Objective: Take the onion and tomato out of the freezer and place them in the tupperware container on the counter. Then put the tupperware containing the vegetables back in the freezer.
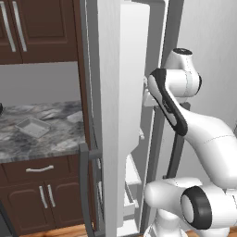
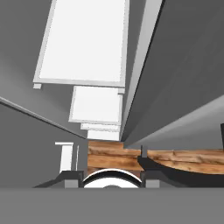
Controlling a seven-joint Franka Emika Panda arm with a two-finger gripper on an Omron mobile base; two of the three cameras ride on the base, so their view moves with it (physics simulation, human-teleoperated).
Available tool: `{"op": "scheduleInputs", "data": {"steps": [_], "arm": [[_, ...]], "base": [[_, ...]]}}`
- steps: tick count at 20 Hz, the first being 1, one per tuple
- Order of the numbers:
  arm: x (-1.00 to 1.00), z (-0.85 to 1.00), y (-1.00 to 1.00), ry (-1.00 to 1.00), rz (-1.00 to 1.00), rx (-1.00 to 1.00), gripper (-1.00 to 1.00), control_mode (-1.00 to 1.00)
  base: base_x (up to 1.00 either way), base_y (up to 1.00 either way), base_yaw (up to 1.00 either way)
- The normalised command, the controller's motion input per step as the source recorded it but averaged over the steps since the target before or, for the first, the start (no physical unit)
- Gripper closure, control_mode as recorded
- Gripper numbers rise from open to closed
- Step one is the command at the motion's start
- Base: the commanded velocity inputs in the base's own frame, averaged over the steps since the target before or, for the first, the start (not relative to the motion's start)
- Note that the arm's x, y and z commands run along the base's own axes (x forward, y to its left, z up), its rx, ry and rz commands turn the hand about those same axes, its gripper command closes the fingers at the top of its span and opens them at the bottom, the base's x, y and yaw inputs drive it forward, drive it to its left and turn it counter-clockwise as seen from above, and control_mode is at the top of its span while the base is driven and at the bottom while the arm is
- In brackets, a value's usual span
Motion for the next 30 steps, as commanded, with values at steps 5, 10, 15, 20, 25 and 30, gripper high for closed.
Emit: {"op": "scheduleInputs", "data": {"steps": [5, 10, 15, 20, 25, 30], "arm": [[-0.10, 0.00, 0.00, -0.01, 0.00, 0.01, -1.00, -1.00], [-0.42, 0.27, -0.01, -0.13, -0.05, 0.12, -1.00, -1.00], [-0.15, 0.53, 0.00, -0.17, -0.12, 0.14, -1.00, -1.00], [0.00, 0.44, 0.13, -0.10, -0.12, 0.13, -1.00, -1.00], [0.07, 0.44, 0.33, -0.02, -0.11, 0.15, -1.00, -1.00], [0.29, 0.40, 0.37, 0.00, -0.15, 0.19, -1.00, -1.00]], "base": [[0.00, 0.00, 0.00], [0.00, 0.00, 0.00], [0.00, 0.00, 0.00], [0.00, 0.00, 0.00], [0.00, 0.00, 0.00], [0.00, 0.00, 0.00]]}}
